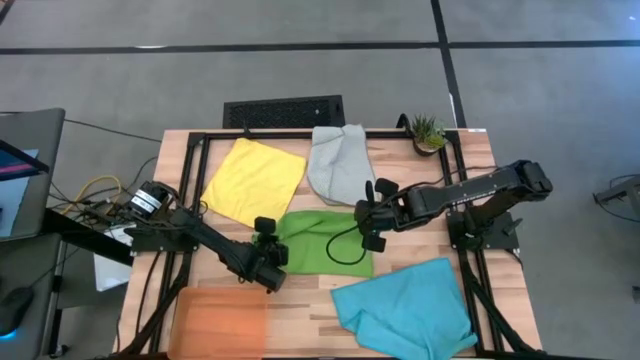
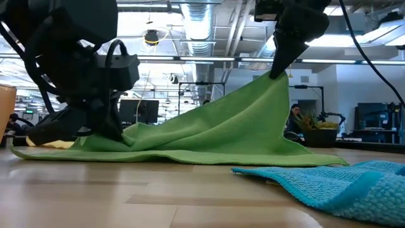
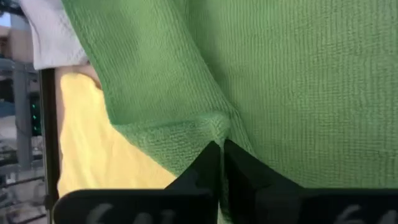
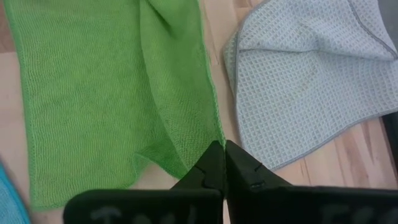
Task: Fold microfiber towels
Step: Fold the green towel
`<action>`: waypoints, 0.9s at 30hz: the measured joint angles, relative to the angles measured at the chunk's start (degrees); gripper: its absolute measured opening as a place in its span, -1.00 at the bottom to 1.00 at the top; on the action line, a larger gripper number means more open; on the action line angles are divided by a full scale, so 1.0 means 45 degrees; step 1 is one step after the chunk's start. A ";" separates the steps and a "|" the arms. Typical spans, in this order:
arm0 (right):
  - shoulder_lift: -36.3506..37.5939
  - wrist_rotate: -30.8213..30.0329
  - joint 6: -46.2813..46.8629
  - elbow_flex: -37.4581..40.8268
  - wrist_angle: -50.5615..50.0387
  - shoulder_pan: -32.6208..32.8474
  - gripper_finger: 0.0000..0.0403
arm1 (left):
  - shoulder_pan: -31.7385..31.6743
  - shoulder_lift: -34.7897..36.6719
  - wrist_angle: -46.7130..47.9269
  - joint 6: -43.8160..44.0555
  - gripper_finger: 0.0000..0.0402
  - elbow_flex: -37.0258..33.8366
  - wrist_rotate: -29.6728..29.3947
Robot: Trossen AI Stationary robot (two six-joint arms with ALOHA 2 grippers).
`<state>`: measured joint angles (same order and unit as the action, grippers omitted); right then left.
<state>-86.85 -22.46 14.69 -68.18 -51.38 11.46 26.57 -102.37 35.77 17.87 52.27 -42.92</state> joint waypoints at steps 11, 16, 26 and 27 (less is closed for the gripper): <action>0.0000 -0.1446 -0.0037 -0.0005 -0.0188 -0.0608 -0.94 | -0.0028 0.0067 0.4331 0.2393 -1.00 0.1536 -0.0553; 0.0000 -0.1986 -0.0034 -0.0005 -0.0203 -0.1041 -0.94 | -0.0233 0.0686 0.4757 0.3175 -1.00 0.1666 -0.1224; 0.0000 -0.2759 -0.0280 -0.0005 -0.0538 -0.1418 -0.94 | -0.1607 0.2162 0.5182 0.2747 -1.00 0.1666 -0.1599; 0.0000 -0.2759 -0.0285 -0.0005 -0.0538 -0.1413 -0.95 | -0.1735 0.2257 0.5173 0.2695 -1.00 0.1666 -0.1480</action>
<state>-86.85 -34.87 13.41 -68.20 -53.80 5.10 18.76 -92.21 59.05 30.00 59.77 -49.58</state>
